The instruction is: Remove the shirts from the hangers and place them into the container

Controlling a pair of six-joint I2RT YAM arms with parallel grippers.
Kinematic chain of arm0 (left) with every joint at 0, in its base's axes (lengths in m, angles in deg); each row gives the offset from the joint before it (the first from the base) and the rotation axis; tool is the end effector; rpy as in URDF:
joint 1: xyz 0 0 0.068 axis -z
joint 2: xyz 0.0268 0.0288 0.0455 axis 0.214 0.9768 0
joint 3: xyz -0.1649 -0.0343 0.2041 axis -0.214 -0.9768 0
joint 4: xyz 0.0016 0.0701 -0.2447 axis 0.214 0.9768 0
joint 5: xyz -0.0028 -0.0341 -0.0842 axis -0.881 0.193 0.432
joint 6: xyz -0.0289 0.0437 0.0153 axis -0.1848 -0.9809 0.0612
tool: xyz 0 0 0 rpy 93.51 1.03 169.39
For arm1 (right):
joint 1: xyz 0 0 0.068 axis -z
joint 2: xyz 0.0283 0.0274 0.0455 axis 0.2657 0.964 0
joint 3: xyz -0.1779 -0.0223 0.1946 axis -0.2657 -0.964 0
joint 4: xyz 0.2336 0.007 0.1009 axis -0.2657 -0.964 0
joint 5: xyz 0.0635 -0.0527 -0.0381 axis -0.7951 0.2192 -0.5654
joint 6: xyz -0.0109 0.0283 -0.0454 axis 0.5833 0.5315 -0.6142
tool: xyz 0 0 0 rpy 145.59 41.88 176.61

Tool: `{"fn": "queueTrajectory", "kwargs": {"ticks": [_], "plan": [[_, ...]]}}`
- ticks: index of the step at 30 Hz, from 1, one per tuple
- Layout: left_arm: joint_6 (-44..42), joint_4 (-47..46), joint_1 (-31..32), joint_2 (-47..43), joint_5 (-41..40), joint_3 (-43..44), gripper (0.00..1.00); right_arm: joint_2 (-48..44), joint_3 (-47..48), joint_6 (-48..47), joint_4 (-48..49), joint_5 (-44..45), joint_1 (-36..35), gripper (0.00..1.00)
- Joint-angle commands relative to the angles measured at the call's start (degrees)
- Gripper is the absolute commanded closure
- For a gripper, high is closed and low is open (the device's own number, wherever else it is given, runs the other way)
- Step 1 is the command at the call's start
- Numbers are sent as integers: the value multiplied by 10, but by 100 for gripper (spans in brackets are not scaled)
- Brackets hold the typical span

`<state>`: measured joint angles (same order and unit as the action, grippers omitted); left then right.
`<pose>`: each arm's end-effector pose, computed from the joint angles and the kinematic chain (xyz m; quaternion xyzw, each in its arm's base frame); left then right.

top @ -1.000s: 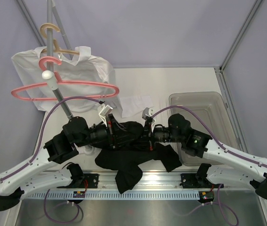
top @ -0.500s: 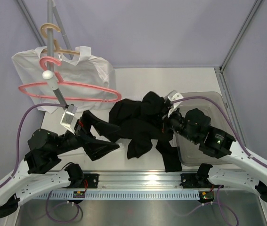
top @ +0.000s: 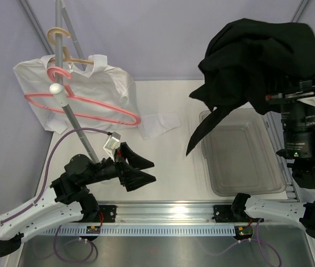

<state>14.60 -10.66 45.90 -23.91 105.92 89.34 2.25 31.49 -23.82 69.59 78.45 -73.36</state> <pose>0.0601 -0.1206 0.3377 0.2238 0.6180 -0.6416 0.3955 0.0625 0.0588 0.5824 -0.0781 0.4678 0.0450 0.8792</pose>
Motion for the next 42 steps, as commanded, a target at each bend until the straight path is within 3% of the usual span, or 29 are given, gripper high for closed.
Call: {"fn": "queueTrajectory", "kwargs": {"ticks": [1, 5, 8, 13, 15, 18, 19, 20, 22, 23, 26, 29, 32, 42], "plan": [[26, -55, 3, 8, 32, -7, 14, 22, 33, -187, 147, -3, 6, 100], [23, -33, 3, -3, 32, -6, 14, 49, 74, -270, 179, -16, 19, 100], [21, -25, 3, -8, 37, -3, 14, 43, 66, -282, 189, 7, 27, 100], [28, -35, 3, -16, 42, -16, 15, -18, -87, -275, 247, 116, 39, 100], [42, -47, 3, -25, 46, -29, 15, -39, -159, -226, 265, 169, 52, 100], [56, -54, 4, -50, 44, -48, 16, -80, -251, -60, 171, 273, 89, 100], [58, -51, 4, -57, 40, -52, 16, -97, -267, 8, 51, 309, 100, 100], [61, -46, 4, -63, 37, -55, 16, -101, -280, 161, -20, 318, 127, 100], [63, -25, 5, -81, 31, -54, 16, -100, -314, 320, -241, 307, 162, 100], [63, -20, 5, -86, 32, -54, 16, -95, -323, 455, -294, 297, 194, 100], [64, -5, 5, -108, 26, -53, 17, -72, -363, 604, -399, 243, 230, 100], [71, -3, 5, -127, 23, -59, 17, -30, -379, 686, -451, 222, 246, 100], [81, -3, 5, -137, 25, -65, 17, 11, -368, 775, -538, 263, 250, 100], [94, 20, 5, -180, 11, -82, 18, -6, -371, 852, -584, 261, 314, 100]]}}
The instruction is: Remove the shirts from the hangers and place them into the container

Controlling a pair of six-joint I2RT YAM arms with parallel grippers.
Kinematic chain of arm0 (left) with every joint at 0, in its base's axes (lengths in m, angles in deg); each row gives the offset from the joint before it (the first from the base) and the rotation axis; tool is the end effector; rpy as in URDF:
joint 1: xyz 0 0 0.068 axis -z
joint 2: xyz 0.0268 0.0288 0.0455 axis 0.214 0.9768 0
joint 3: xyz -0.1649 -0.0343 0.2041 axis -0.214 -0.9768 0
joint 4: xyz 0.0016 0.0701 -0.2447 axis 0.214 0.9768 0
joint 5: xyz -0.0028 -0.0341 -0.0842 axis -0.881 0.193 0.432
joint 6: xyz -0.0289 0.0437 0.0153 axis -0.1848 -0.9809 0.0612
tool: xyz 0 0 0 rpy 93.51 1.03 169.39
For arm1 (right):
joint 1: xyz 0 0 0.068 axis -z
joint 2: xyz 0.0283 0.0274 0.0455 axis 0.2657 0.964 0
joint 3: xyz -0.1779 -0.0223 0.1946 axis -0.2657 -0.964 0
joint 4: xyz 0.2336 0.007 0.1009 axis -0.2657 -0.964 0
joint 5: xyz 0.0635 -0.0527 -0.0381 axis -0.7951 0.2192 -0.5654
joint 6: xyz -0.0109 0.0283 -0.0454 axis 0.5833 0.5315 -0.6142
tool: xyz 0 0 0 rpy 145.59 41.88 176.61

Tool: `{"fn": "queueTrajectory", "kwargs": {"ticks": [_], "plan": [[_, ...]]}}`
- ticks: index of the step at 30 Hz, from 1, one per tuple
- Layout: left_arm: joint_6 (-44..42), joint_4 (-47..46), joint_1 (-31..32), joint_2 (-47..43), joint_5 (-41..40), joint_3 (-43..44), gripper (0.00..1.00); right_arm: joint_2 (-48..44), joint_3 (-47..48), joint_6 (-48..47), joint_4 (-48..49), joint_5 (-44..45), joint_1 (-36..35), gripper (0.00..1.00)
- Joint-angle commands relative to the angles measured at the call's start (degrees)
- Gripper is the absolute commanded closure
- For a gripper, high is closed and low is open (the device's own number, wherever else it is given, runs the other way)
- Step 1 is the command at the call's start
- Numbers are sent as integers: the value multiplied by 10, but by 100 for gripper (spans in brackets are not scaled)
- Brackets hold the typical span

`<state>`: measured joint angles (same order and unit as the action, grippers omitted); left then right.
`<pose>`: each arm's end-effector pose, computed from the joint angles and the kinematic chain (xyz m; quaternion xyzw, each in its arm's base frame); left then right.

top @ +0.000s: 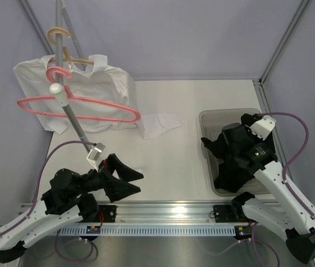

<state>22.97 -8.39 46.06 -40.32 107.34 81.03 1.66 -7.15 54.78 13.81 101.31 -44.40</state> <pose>0.0367 -0.0849 0.3119 0.1911 0.5913 -0.6940 0.3637 0.1508 0.0476 0.3068 0.2641 0.7916 -0.2064 0.5109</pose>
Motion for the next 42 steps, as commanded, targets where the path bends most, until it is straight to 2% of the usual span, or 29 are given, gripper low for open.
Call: {"fn": "queueTrajectory", "kwargs": {"ticks": [1, 4, 7, 11, 13, 14, 15, 18, 20, 22, 23, 24, 26, 27, 29, 30, 33, 35, 37, 39, 40, 42], "plan": [[12, 0, 3, -19, -4, 1, 18, 11, 17, 79, -35, 33, 30, 100], [11, 22, 3, -28, -8, 6, 18, 38, 23, 135, -71, 55, 32, 98], [12, 47, 3, -40, -8, 15, 19, 67, 31, 268, -138, 81, 31, 93], [9, 83, 3, -64, -14, 26, 19, 99, 64, 289, -152, 82, 31, 92], [2, 109, 3, -75, -17, 38, 19, 120, 77, 291, -160, 81, 32, 85], [0, 115, 3, -79, -18, 41, 19, 124, 94, 285, -161, 76, 32, 73], [-2, 124, 3, -80, -17, 44, 19, 129, 101, 276, -152, 68, 32, 43], [-8, 141, 3, -91, -22, 45, 19, 124, 132, 216, -137, 58, 31, 1], [-12, 152, 3, -100, -31, 40, 19, 110, 173, 126, -116, 36, 31, 0], [-15, 168, 2, -110, -43, 27, 18, 75, 209, 37, -69, -66, 27, 0], [-17, 183, 3, -119, -58, 23, 18, 61, 229, 9, -48, -185, 24, 1], [-22, 192, 3, -122, -68, 19, 18, 28, 228, -16, 15, -247, 18, 1], [-24, 218, 2, -122, -99, 12, 17, -3, 219, -50, 68, -366, 2, 1], [-23, 223, 2, -122, -108, 9, 17, -22, 215, -86, 131, -406, 1, 0], [-20, 238, 2, -122, -139, 2, 17, -22, 218, -124, 190, -496, 0, 0], [-10, 247, 2, -122, -158, 1, 17, -2, 221, -168, 249, -531, 1, 1], [19, 294, 2, -154, -239, 2, 20, 94, 273, -231, 317, -668, 1, 0], [32, 323, 2, -168, -291, 1, 23, 188, 344, -254, 324, -715, 1, 1], [38, 334, 2, -188, -333, -2, 27, 244, 417, -294, 331, -725, 1, 0], [37, 335, 2, -193, -351, -6, 29, 319, 469, -339, 341, -753, 2, 1], [38, 335, 2, -188, -359, -7, 30, 348, 536, -353, 334, -769, 1, 1], [34, 324, 2, -174, -372, -12, 30, 429, 604, -380, 320, -810, 2, 1]]}}
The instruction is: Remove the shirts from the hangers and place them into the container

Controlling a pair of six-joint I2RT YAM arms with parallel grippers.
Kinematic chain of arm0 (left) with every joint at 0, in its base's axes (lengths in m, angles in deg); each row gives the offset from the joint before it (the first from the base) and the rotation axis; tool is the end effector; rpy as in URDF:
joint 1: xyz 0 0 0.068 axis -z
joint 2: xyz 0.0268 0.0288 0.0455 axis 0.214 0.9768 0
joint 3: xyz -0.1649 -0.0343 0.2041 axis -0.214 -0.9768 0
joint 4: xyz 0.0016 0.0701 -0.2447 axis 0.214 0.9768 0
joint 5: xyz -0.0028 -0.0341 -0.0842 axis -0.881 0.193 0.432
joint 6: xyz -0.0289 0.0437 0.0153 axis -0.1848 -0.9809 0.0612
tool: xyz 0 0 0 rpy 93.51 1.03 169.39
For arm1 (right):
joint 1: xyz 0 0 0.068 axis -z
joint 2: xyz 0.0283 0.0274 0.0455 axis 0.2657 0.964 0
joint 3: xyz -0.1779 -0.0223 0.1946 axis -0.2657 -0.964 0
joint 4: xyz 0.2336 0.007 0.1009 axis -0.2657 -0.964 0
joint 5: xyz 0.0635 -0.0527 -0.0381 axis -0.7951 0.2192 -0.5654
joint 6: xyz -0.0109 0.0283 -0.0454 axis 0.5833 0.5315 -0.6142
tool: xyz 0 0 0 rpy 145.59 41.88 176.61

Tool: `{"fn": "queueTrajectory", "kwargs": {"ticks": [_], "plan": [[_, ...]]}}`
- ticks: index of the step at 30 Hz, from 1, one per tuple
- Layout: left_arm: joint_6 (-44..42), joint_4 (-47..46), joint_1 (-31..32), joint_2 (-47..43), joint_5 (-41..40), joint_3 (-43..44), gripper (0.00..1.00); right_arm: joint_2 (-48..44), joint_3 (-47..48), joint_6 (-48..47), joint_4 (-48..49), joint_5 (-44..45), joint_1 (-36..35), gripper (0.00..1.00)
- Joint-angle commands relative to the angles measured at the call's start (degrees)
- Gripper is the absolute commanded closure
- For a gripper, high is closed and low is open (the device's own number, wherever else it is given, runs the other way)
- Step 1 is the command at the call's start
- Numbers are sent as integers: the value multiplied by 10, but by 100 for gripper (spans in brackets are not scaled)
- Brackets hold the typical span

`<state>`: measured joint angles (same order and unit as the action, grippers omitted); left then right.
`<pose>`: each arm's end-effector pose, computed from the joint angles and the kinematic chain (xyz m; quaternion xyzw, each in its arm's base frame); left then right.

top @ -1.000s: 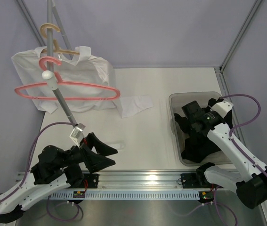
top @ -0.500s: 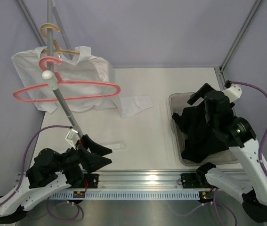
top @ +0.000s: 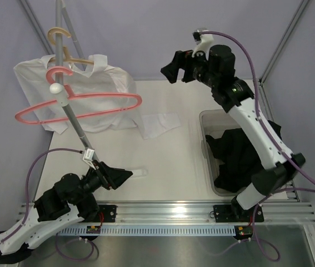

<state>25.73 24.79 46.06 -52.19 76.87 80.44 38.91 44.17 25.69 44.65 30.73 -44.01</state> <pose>0.0379 -0.0503 0.2581 -0.0135 0.7526 -0.5052 0.4221 0.2915 0.1670 0.4790 -0.1604 0.7230 0.3081 0.5972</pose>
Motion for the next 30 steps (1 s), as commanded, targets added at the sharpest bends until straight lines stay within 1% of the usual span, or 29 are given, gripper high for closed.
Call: {"fn": "queueTrajectory", "kwargs": {"ticks": [1, 2, 4, 5, 6, 7, 8, 10, 11, 14, 17, 20, 21, 23, 25, 29, 30], "plan": [[7, -16, 2, -37, -75, -5, 30, 83, 153, -96, 8, -116, -4, 0], [6, -21, 2, -26, -78, -5, 30, 130, 180, -104, 9, -131, -3, 0], [4, -30, 2, -12, -82, -3, 29, 170, 240, -112, 15, -137, -3, 0], [4, -38, 2, 17, -86, -2, 29, 199, 250, -113, 23, -155, -3, 1], [2, -43, 2, 24, -87, -2, 29, 210, 254, -113, 56, -171, -3, 1], [2, -52, 2, 29, -88, -5, 29, 220, 252, -113, 76, -216, -4, 1], [2, -57, 2, 32, -87, -8, 28, 235, 248, -111, 120, -240, -3, 2], [2, -80, 2, 38, -76, -15, 28, 254, 248, -97, 159, -275, -3, 5], [2, -87, 2, 39, -72, -23, 28, 278, 256, -89, 185, -315, -4, 5], [-6, -108, 2, 50, -60, -32, 26, 327, 291, -67, 204, -374, -14, 10], [-13, -121, 2, 73, -52, -33, 25, 362, 329, -87, 195, -403, -37, 14], [-13, -141, 2, 88, -40, -42, 24, 390, 334, -91, 209, -416, -51, 12], [-11, -149, 2, 88, -35, -46, 24, 400, 342, -85, 224, -420, -53, 12], [-2, -169, 2, 88, -24, -61, 24, 430, 371, -80, 220, -422, -54, 12], [0, -180, 2, 86, -13, -71, 24, 444, 385, -75, 226, -426, -54, 14], [-3, -165, 2, 84, -20, -72, 23, 469, 397, -43, 267, -446, -59, 18], [-4, -162, 2, 82, -21, -72, 23, 475, 401, -37, 274, -450, -60, 21]]}}
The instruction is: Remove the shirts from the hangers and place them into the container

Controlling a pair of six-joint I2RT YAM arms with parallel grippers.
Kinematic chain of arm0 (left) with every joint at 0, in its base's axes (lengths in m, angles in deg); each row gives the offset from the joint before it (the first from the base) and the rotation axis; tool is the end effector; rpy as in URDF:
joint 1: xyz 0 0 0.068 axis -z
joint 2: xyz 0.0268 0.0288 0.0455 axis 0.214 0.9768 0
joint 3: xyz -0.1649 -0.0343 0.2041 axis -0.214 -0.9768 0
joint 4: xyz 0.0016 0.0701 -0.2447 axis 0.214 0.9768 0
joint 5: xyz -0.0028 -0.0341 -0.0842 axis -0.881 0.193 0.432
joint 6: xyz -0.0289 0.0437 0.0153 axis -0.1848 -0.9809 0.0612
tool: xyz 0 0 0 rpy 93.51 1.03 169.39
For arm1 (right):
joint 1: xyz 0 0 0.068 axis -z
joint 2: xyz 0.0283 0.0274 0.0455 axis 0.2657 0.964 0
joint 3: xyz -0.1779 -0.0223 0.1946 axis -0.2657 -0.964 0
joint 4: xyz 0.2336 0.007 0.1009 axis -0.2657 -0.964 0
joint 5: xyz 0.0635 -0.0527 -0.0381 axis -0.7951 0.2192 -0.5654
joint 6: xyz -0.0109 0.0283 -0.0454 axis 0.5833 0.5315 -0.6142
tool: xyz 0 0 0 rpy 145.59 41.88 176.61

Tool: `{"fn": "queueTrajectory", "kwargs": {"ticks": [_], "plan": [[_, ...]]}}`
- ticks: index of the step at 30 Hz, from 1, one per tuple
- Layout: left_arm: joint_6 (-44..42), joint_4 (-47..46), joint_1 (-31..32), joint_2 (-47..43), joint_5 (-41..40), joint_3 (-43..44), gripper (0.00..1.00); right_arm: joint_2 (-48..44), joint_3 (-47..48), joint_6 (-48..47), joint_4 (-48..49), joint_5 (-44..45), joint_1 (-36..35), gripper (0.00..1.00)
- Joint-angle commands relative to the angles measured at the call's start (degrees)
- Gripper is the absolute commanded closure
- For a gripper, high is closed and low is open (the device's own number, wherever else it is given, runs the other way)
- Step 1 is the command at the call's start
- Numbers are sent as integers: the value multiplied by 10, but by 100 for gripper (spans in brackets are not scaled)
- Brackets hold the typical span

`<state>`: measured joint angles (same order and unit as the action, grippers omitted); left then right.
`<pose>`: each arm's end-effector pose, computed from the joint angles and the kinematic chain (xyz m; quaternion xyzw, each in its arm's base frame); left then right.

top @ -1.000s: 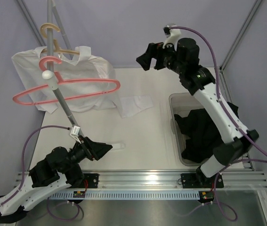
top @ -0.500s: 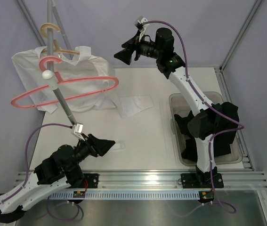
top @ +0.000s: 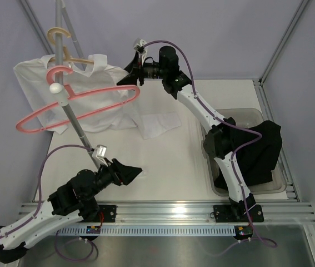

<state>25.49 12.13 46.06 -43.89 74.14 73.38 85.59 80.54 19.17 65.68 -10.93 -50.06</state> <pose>0.0585 -0.0806 0.2342 -0.0249 0.7669 -0.4774 0.4281 0.4181 0.3244 0.3828 -0.4623 0.5095 0.5162 0.5101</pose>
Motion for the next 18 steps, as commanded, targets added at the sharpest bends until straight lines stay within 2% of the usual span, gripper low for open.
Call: {"fn": "queueTrajectory", "kwargs": {"ticks": [1, 4, 7, 9, 10, 11, 13, 18], "plan": [[-1, -36, 2, -2, 5, -1, 23, 14, 52, 35, 71, -38, -1, 29], [-3, -39, 2, -2, 9, 1, 22, 36, 90, 45, 73, -42, -5, 44], [0, -40, 2, 2, 19, -2, 22, 36, 97, 48, 81, -46, -12, 45], [3, -42, 2, 2, 23, -5, 22, 33, 100, 61, 96, -53, -16, 53], [3, -41, 2, 0, 25, -6, 22, 34, 103, 67, 107, -58, -16, 61], [4, -41, 2, -2, 26, -7, 22, 35, 105, 79, 115, -61, -17, 79], [5, -41, 2, -3, 26, -7, 22, 38, 116, 92, 126, -71, -17, 99], [3, -41, 2, -2, 27, -5, 22, 44, 125, 109, 140, -78, -17, 100]]}}
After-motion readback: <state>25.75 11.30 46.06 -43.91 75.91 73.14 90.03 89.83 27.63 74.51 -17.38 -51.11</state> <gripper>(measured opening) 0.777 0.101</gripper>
